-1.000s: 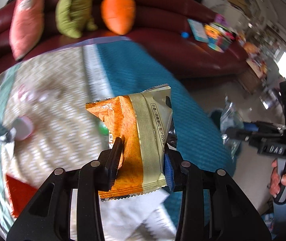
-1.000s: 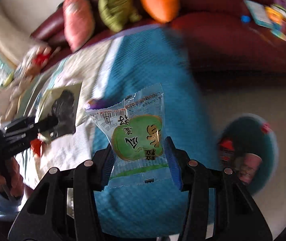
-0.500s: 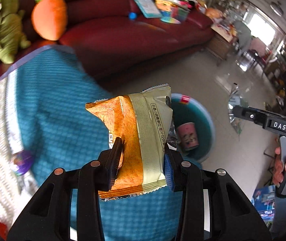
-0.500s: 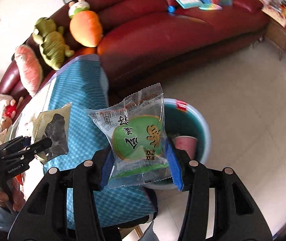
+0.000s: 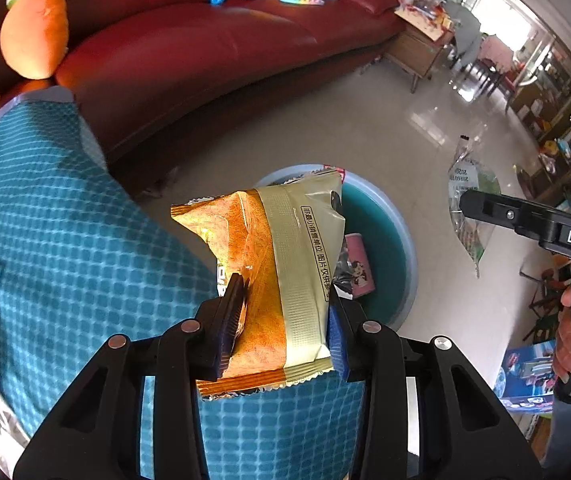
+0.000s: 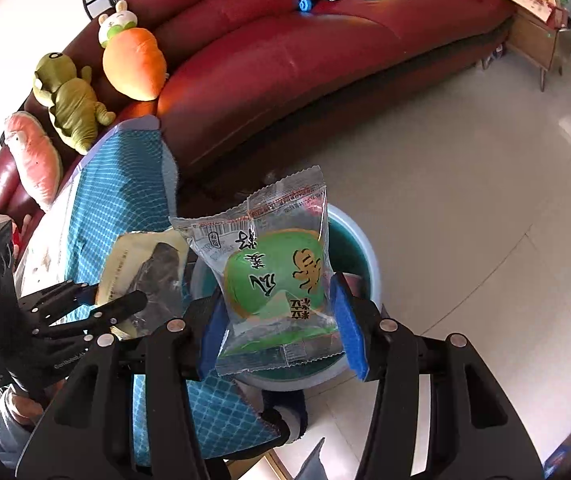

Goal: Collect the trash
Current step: 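Carry the snack bag and pastry packet over the teal bin with both tools, then open the right tool to drop the packet while the left tool drops the snack bag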

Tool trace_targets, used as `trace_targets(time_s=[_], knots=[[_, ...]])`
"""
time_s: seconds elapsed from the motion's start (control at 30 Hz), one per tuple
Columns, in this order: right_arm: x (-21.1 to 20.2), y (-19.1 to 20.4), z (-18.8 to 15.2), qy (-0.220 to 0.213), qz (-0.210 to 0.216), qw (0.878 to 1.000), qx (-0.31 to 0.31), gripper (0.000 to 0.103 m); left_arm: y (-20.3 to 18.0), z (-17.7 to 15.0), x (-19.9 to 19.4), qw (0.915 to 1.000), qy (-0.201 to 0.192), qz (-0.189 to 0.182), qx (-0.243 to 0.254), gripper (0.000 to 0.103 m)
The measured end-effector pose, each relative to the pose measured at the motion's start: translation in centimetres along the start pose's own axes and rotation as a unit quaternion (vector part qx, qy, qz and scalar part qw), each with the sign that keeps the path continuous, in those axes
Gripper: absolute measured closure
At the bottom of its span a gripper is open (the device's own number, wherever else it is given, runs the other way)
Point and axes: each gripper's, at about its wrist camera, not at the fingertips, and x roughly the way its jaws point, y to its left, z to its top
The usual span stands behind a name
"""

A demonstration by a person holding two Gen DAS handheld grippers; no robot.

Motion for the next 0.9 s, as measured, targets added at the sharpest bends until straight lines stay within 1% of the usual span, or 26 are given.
trace_targets(time_s=[0.27,0.37,0.4,0.43,0.5,0.6,0.83,0.9], knots=[[1.4,-0.2,1.0,0.008,-0.008,1.000,0.009,0.054,-1.6,1.9,3.7,0.9998,0.017,-0.012,0.007,0.063],[2.6,-0.1,1.4,0.017,-0.003,1.000,0.012,0.053,-1.6,2.0,3.9,0.9998,0.015,-0.016,0.005,0.063],[3.1,0.2,1.6,0.019,0.000,1.000,0.011,0.050,-1.4,2.0,4.0,0.9998,0.015,-0.016,0.004,0.063],[3.3,0.3,1.7,0.020,0.004,1.000,0.011,0.044,-1.1,2.0,4.0,0.9998,0.015,-0.016,0.002,0.063],[3.8,0.7,2.1,0.018,0.006,1.000,0.010,0.039,-0.1,1.7,3.9,0.9998,0.015,-0.014,-0.001,0.063],[4.3,1.1,2.6,0.019,0.006,1.000,0.009,0.037,0.5,1.5,3.8,0.9997,0.016,-0.015,-0.006,0.063],[3.6,0.3,2.5,0.015,-0.014,1.000,0.011,0.026,0.6,1.4,4.2,0.9996,0.022,-0.019,0.000,0.063],[3.3,-0.2,2.4,0.016,-0.021,1.000,0.015,0.026,0.3,1.3,4.4,0.9995,0.024,-0.021,0.001,0.063]])
